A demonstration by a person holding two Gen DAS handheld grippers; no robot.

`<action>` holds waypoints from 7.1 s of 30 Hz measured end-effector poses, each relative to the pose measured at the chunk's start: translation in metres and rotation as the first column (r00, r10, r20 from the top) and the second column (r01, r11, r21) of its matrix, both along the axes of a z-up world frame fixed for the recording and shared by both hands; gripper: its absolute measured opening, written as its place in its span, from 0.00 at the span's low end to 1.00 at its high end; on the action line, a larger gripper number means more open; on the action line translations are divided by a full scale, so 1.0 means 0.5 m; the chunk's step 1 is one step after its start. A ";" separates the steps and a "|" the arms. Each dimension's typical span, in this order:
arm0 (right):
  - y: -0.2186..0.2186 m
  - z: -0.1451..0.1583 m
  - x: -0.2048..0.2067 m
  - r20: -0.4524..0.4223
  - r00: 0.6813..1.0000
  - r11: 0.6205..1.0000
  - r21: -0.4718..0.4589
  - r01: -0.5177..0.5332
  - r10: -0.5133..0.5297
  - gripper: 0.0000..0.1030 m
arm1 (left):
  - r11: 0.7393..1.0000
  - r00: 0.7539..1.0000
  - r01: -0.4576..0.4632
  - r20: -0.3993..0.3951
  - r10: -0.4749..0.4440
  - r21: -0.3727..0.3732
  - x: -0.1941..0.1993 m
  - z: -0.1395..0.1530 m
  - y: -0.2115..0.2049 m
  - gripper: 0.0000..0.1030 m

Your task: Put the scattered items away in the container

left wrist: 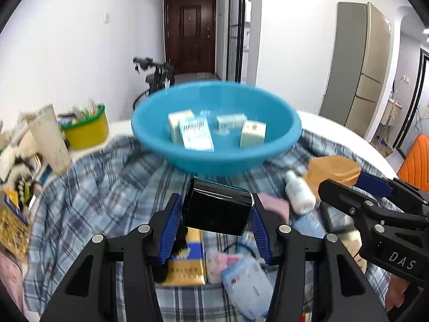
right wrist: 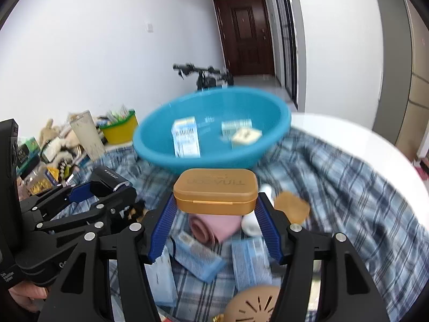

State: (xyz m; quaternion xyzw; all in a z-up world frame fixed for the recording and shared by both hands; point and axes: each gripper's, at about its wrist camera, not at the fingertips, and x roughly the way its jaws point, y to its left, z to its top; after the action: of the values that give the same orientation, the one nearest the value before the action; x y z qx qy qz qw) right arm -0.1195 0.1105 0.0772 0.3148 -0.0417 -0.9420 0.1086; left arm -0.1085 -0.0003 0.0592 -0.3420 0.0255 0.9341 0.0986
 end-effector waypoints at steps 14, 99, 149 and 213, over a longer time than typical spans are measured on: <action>-0.004 0.167 0.026 -0.202 0.979 1.000 0.003 -0.018 0.018 0.57 | 1.000 0.978 0.024 -0.209 -0.024 -0.003 0.018 0.187 0.013 0.51; 0.035 0.137 -0.447 -0.196 0.981 1.000 0.005 0.000 0.001 0.57 | 0.995 0.976 -0.074 -0.199 0.087 0.071 -0.486 0.126 -0.032 0.51; 0.012 -0.028 -0.576 0.155 0.984 0.993 0.066 -0.102 0.091 0.57 | 0.999 0.936 -0.028 0.351 0.037 -0.032 -0.648 -0.109 -0.012 0.51; 0.025 0.019 -0.527 -0.105 0.994 0.993 0.116 0.025 -0.013 1.00 | 0.999 0.994 -0.013 -0.110 0.017 0.043 -0.560 0.035 -0.034 0.83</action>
State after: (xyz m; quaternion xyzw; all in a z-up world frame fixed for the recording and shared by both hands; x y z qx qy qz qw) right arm -0.3831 0.1229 0.0869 0.2708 0.0164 -0.9589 0.0830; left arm -0.3884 -0.0175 0.0766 -0.2877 0.0088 0.9527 0.0972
